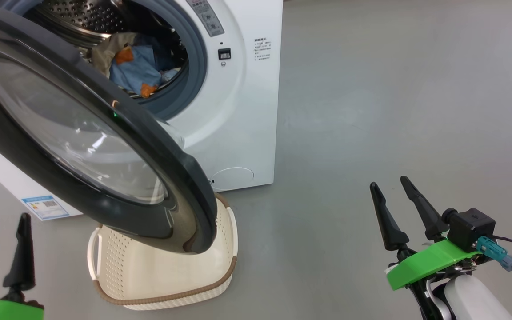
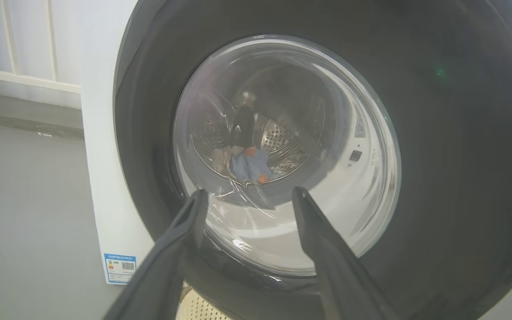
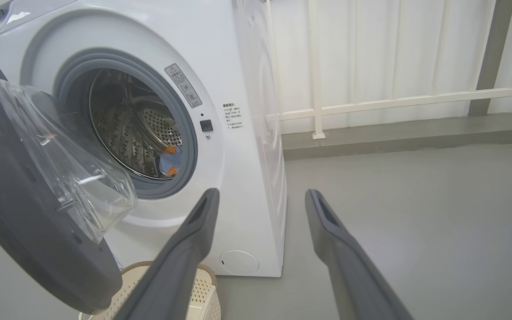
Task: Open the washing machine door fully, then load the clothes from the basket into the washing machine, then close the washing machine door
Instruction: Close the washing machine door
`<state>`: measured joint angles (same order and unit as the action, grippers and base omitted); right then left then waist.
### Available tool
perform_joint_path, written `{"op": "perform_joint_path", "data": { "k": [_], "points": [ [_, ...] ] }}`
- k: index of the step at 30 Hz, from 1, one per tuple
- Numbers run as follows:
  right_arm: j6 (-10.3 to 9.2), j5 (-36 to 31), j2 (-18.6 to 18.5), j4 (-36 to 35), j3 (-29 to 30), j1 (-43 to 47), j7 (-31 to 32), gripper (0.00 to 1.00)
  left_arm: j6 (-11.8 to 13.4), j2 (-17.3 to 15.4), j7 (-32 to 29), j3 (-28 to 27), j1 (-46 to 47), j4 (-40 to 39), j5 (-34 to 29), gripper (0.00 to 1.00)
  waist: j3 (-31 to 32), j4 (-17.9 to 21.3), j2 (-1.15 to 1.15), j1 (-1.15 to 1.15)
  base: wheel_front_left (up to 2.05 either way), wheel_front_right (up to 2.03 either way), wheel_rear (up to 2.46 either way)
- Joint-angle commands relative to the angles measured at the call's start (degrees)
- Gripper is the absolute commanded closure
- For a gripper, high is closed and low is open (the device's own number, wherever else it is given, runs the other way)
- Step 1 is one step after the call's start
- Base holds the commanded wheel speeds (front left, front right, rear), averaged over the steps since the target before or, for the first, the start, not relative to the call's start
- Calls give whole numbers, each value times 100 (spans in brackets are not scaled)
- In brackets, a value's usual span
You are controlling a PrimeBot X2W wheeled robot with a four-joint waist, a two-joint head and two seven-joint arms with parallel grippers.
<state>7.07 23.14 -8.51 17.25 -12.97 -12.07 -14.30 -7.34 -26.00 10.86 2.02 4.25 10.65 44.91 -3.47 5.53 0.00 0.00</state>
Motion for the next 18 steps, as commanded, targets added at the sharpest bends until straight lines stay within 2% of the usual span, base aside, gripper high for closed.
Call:
{"op": "perform_joint_path", "data": {
  "k": [1,10,18],
  "points": [
    [42,-40,-58,-158,-92,-28,-70,0,32,-128,161,-199,88,-3,-173,0,17,-4,0,0,0,0,0],
    [42,-6,-122,-141,-75,29,-70,0,152,280,403,-208,-42,308,-864,0,104,-64,0,0,0,0,0],
    [42,34,-266,-110,-93,7,-70,0,96,719,412,-675,-131,190,-1333,0,154,-136,0,0,0,0,0]
  ]
}}
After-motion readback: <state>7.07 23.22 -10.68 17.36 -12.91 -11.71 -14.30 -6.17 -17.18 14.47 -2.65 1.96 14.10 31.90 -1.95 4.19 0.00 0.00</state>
